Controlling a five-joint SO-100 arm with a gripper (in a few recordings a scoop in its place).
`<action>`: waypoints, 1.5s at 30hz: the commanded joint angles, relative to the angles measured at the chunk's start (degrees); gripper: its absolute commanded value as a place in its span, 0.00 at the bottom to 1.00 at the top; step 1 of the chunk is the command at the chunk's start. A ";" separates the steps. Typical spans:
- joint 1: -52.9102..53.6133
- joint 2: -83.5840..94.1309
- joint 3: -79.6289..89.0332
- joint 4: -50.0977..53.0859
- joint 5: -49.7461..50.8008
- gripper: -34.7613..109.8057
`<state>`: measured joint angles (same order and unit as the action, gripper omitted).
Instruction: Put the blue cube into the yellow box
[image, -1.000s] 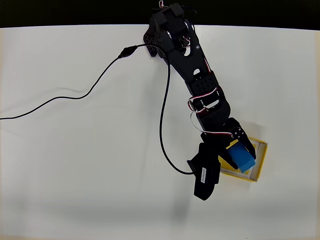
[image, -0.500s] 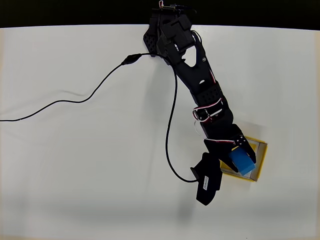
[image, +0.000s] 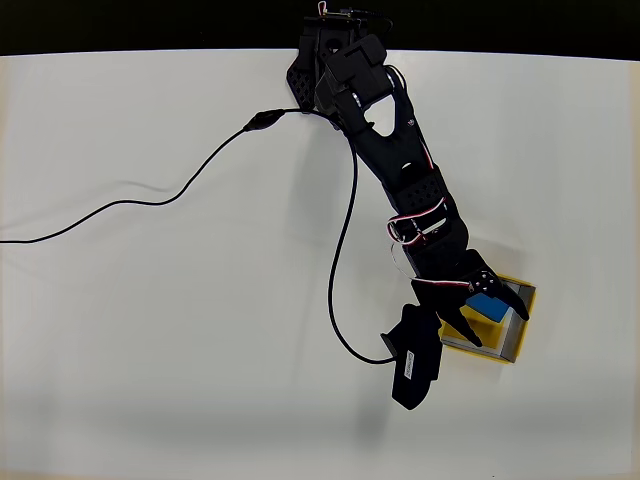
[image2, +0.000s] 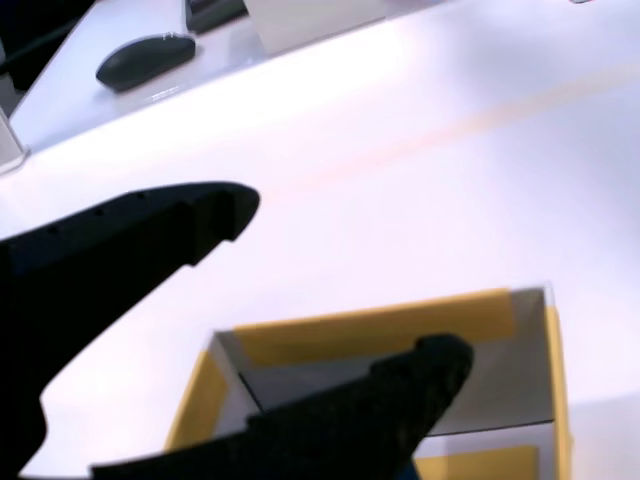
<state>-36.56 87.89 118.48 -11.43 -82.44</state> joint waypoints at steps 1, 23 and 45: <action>0.88 7.91 -3.87 -2.46 -5.01 0.47; 28.48 45.53 22.85 22.59 -8.44 0.29; 38.50 100.72 61.70 61.79 -13.18 0.25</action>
<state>0.70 183.69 178.68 41.75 -95.54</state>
